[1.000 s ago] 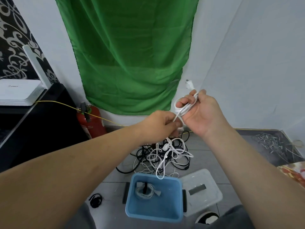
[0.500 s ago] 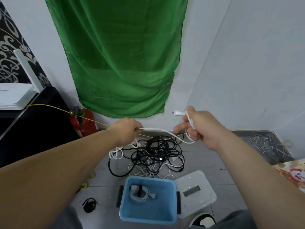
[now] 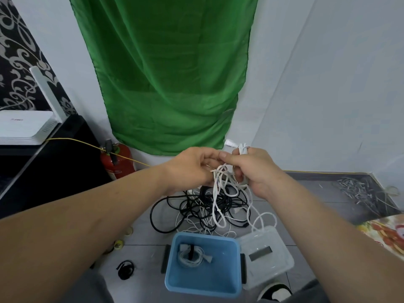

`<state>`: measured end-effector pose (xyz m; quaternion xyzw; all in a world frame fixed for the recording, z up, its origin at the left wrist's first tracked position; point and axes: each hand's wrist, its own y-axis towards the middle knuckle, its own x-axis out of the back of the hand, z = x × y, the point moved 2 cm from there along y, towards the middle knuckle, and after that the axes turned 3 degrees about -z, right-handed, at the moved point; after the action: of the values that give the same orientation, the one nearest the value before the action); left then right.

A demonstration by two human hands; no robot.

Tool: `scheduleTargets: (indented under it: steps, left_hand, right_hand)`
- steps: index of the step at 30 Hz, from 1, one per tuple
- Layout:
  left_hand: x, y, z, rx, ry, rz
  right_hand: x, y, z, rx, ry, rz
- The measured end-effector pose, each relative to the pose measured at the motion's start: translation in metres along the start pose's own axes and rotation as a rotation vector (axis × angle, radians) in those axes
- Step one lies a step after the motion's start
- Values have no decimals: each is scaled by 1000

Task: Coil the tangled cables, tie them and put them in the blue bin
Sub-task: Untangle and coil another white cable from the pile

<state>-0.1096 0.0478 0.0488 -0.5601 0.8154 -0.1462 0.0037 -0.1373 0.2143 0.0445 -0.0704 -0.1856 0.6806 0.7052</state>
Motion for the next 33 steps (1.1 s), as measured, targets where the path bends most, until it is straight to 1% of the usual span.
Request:
scheduleTargets:
  steps: [3,5,7,10,12,14,15,16,18,19,20,21,23,25,27,28,29,32,33]
  left_hand:
    - [5,2,3,-20,104,-100]
    - [7,3,6,1,135,-129]
    - [9,5,8,6,175,-150]
    - [20,8,11,5,254,-210]
    - [33,8,17,54,323,-205]
    - [47,8,26,126,363,-190]
    - [58,8,32,169,384,-247]
    - [73,10,39,223,433,-357]
    - [106,8,49,335,660,-601]
    - [116,5,50,386,791,-653]
    - [120,3,49,420,881,-646]
    - [118,4,48,422,917,-608]
    - [104,8,43,366,878,-536]
    - [89,12,37,314,818,-508]
    - [75,14,35,292,880,-422]
    - [68,16,34,252,901,-386]
    - [59,18,31,189,871,-356]
    - [21,19,16,-7,566,-230]
    - [11,22,13,-62,512,-195]
  right_hand:
    - [-1,0,3,-9,49,-15]
    - [-2,-1,4,23,-20,-27]
    - [2,2,3,79,-137,-92]
    - [13,11,-2,84,-190,-169]
    - [24,18,-7,85,-233,-228]
    - [39,25,-14,89,-287,-325]
    - [47,29,-18,82,-314,-371]
    - [55,32,-23,70,-328,-411]
    - [66,39,-36,38,-326,-458]
    - [67,38,-38,22,-326,-475]
    - [66,37,-37,15,-319,-476]
    - [64,33,-34,16,-272,-465]
    - [55,26,-26,-2,-105,-380]
    - [47,26,-20,21,11,-292]
    - [41,22,-12,44,130,-218]
    - [37,20,-8,49,192,-169]
    - [33,18,-4,52,236,-121]
    - [17,9,8,70,347,30]
    - [13,6,10,78,362,63]
